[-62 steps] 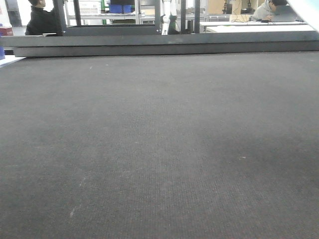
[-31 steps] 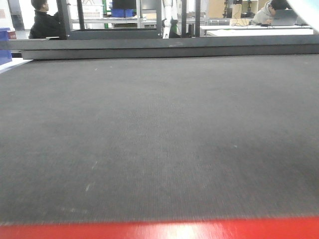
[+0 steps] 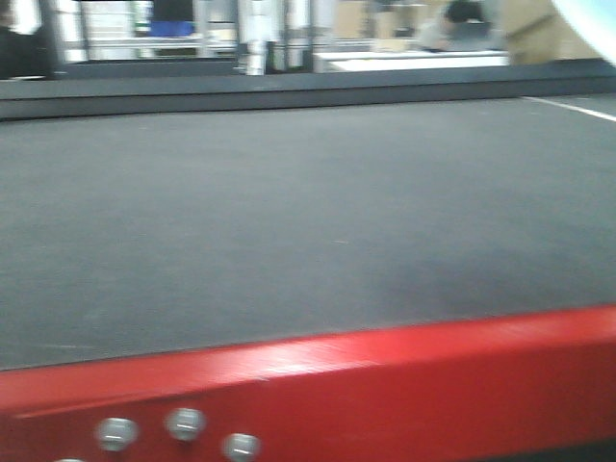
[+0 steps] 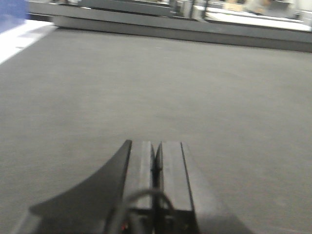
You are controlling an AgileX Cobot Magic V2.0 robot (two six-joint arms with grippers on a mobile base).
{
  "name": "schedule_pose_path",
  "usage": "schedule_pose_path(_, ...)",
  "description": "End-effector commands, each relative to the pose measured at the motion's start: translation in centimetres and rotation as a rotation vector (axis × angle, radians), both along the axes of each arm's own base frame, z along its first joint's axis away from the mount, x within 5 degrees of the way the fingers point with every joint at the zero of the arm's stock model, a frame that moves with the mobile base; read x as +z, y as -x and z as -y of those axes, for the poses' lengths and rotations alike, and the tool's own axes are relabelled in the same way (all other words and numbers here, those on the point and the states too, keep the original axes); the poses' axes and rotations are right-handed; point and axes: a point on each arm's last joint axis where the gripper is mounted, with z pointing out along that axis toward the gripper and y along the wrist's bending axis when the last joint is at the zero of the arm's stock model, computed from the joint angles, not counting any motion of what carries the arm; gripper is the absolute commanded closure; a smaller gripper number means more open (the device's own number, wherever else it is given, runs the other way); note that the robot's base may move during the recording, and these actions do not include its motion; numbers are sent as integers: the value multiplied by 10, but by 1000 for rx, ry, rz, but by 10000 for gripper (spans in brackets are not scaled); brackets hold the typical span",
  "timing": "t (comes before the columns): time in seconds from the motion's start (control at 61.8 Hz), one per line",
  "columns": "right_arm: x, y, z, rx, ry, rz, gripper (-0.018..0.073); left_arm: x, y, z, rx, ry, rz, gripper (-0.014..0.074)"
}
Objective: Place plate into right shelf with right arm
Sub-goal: 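Hold the plate in the right gripper while the base turns away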
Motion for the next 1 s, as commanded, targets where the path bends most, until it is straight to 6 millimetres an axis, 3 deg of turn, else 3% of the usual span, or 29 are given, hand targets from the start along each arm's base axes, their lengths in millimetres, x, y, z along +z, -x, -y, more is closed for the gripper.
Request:
schedule_pose_path(0.0,16,2,2,-23,-22,104,504,5,1,-1,9,18,89,724)
schedule_pose_path(0.988,16,2,2,-23,-22,104,504,5,1,-1,9,18,89,724)
